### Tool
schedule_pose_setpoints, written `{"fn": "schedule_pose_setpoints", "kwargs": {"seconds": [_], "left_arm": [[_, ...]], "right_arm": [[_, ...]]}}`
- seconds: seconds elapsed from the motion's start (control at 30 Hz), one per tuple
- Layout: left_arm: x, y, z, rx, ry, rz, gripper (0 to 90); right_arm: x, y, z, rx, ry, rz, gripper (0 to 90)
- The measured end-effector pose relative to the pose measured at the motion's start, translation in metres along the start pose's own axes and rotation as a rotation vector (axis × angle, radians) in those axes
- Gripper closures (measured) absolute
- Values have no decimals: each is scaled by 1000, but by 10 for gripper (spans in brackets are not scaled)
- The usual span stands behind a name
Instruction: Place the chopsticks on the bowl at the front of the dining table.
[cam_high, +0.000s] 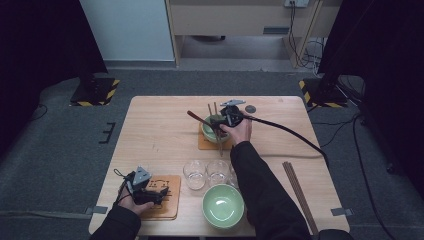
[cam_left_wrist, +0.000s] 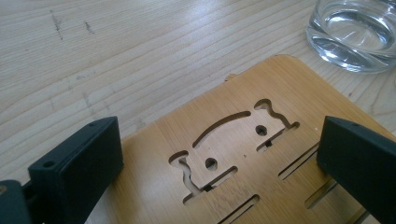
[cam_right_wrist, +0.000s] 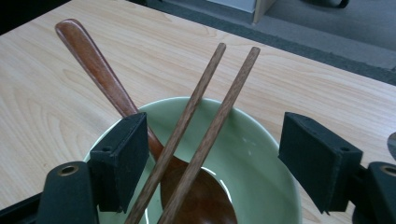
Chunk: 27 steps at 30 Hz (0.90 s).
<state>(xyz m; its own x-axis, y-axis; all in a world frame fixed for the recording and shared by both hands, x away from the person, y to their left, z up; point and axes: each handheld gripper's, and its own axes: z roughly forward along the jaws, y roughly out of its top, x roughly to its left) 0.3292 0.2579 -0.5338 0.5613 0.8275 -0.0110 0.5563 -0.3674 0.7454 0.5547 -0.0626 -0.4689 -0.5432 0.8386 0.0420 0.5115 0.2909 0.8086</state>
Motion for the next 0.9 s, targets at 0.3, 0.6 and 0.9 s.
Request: {"fn": "schedule_pose_setpoints", "kwargs": {"seconds": [0.3, 0.6, 0.9], "left_arm": [[0, 0, 0, 0, 1, 1, 0], [0, 0, 0, 1, 1, 2, 0], [0, 0, 0, 0, 1, 1, 0]], "right_arm": [[0, -2, 4, 19, -10, -12, 240], [-2, -2, 6, 33, -44, -7, 236], [-5, -1, 8, 46, -65, -3, 236]]}}
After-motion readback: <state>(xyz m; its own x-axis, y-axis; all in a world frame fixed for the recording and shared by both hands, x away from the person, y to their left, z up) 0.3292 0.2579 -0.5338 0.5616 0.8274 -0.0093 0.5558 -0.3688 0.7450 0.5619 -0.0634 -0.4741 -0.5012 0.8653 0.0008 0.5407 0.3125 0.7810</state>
